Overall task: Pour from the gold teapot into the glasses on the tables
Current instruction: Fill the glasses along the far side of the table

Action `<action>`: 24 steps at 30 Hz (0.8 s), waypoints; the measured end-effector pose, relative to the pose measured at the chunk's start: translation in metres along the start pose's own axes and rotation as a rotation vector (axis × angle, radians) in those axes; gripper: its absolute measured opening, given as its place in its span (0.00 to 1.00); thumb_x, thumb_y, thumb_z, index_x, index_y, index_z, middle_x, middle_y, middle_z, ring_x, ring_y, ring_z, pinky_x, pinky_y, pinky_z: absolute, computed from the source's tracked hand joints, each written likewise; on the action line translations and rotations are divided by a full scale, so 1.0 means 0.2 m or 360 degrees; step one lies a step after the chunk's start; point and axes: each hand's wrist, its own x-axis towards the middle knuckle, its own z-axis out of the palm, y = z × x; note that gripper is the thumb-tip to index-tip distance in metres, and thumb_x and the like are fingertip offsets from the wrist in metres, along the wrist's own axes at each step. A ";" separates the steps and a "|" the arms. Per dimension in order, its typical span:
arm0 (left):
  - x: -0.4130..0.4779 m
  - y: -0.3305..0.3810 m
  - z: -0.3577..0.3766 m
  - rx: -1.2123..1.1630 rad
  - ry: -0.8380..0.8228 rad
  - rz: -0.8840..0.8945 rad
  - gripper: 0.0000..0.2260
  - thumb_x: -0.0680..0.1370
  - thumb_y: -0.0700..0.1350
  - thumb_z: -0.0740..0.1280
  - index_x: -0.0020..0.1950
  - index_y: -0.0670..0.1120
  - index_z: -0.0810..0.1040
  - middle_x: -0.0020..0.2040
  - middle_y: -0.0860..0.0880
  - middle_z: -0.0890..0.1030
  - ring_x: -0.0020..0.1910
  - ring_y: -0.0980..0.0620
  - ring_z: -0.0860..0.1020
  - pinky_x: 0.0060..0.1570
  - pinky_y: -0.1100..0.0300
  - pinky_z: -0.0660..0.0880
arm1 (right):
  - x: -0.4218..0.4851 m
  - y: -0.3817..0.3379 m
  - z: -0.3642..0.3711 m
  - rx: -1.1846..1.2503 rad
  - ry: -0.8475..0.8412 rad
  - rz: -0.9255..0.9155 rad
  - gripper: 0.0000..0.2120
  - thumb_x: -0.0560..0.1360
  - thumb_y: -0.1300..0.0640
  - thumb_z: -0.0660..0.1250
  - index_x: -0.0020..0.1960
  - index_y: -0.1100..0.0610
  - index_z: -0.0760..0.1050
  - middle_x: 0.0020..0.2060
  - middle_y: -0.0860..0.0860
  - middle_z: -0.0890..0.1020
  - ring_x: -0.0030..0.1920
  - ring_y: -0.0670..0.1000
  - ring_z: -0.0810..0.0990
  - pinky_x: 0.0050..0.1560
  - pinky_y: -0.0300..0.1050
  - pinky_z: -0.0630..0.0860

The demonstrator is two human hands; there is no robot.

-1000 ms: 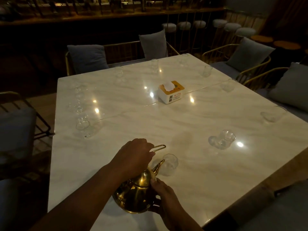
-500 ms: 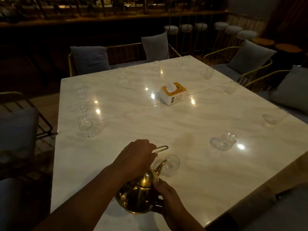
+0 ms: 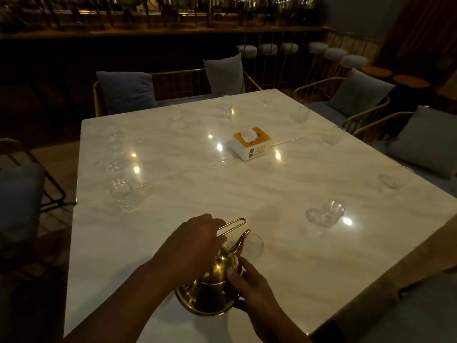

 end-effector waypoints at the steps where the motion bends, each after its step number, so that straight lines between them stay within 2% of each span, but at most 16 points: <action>1: 0.00 0.00 -0.01 -0.0005 0.0025 0.0021 0.18 0.83 0.52 0.58 0.72 0.53 0.70 0.57 0.52 0.77 0.55 0.54 0.75 0.57 0.59 0.74 | 0.00 -0.01 -0.01 -0.0006 0.0003 -0.0040 0.29 0.65 0.43 0.79 0.65 0.39 0.75 0.60 0.49 0.83 0.57 0.54 0.84 0.44 0.46 0.85; 3: 0.00 0.02 -0.03 -0.0029 0.0083 0.0068 0.18 0.83 0.52 0.58 0.73 0.53 0.69 0.58 0.53 0.76 0.55 0.55 0.76 0.57 0.59 0.74 | 0.01 -0.03 -0.03 -0.0044 0.0021 -0.0146 0.31 0.64 0.43 0.81 0.64 0.38 0.75 0.62 0.47 0.81 0.60 0.54 0.82 0.49 0.49 0.85; 6: 0.04 0.05 -0.06 -0.0073 0.0148 0.0117 0.18 0.83 0.50 0.59 0.73 0.52 0.69 0.59 0.53 0.76 0.55 0.55 0.76 0.57 0.61 0.74 | 0.03 -0.09 -0.09 -0.0150 0.0056 -0.0260 0.43 0.62 0.40 0.81 0.74 0.41 0.68 0.69 0.47 0.76 0.61 0.51 0.81 0.58 0.54 0.83; 9: 0.11 0.11 -0.07 -0.0064 0.0179 0.0168 0.19 0.82 0.51 0.60 0.74 0.52 0.68 0.61 0.53 0.76 0.56 0.55 0.76 0.55 0.65 0.72 | 0.04 -0.20 -0.15 -0.0205 0.0065 -0.0342 0.41 0.64 0.40 0.79 0.74 0.41 0.68 0.68 0.43 0.75 0.58 0.47 0.80 0.62 0.54 0.81; 13: 0.28 0.21 -0.06 -0.0060 0.0275 0.0241 0.18 0.82 0.52 0.60 0.73 0.52 0.70 0.57 0.53 0.78 0.51 0.55 0.77 0.49 0.68 0.71 | 0.08 -0.37 -0.29 -0.0249 0.0064 -0.0426 0.37 0.62 0.38 0.78 0.70 0.38 0.71 0.65 0.41 0.79 0.56 0.47 0.84 0.60 0.52 0.82; 15: 0.39 0.29 -0.03 -0.0033 0.0327 0.0244 0.20 0.81 0.55 0.58 0.70 0.50 0.74 0.53 0.52 0.80 0.45 0.55 0.78 0.46 0.67 0.73 | 0.12 -0.46 -0.40 -0.0264 0.0052 -0.0459 0.31 0.65 0.40 0.78 0.66 0.34 0.73 0.63 0.39 0.80 0.56 0.46 0.84 0.58 0.50 0.83; 17: 0.50 0.37 0.01 -0.0031 0.0387 0.0230 0.21 0.78 0.56 0.57 0.67 0.48 0.77 0.48 0.53 0.80 0.40 0.56 0.77 0.42 0.68 0.72 | 0.18 -0.54 -0.53 -0.0257 0.0031 -0.0482 0.23 0.69 0.44 0.78 0.59 0.31 0.73 0.57 0.35 0.79 0.52 0.44 0.83 0.52 0.43 0.82; 18: 0.56 0.42 0.03 -0.0039 0.0427 0.0217 0.21 0.78 0.56 0.57 0.66 0.49 0.78 0.46 0.55 0.79 0.39 0.56 0.76 0.42 0.70 0.71 | 0.21 -0.58 -0.60 -0.0254 0.0025 -0.0496 0.22 0.70 0.46 0.77 0.58 0.31 0.72 0.54 0.32 0.77 0.50 0.43 0.82 0.48 0.38 0.81; 20: 0.65 0.50 0.08 -0.0067 0.0487 0.0177 0.20 0.80 0.57 0.57 0.66 0.50 0.77 0.45 0.59 0.75 0.39 0.58 0.76 0.42 0.72 0.69 | 0.28 -0.65 -0.75 -0.0271 0.0003 -0.0489 0.27 0.71 0.47 0.77 0.63 0.32 0.67 0.53 0.31 0.72 0.49 0.39 0.79 0.43 0.33 0.78; 22: 0.75 0.60 0.14 -0.0067 0.0520 0.0112 0.20 0.80 0.57 0.58 0.66 0.50 0.77 0.44 0.61 0.73 0.38 0.60 0.75 0.42 0.72 0.69 | 0.35 -0.70 -0.89 -0.0298 -0.0050 -0.0476 0.30 0.71 0.47 0.77 0.64 0.32 0.64 0.54 0.32 0.71 0.50 0.39 0.78 0.43 0.33 0.77; 24: 0.84 0.69 0.19 -0.0049 0.0497 0.0080 0.18 0.80 0.56 0.60 0.65 0.49 0.78 0.43 0.63 0.72 0.36 0.63 0.75 0.40 0.74 0.69 | 0.40 -0.74 -1.02 -0.0328 -0.0100 -0.0459 0.28 0.71 0.47 0.76 0.61 0.31 0.63 0.52 0.31 0.71 0.51 0.41 0.78 0.46 0.34 0.78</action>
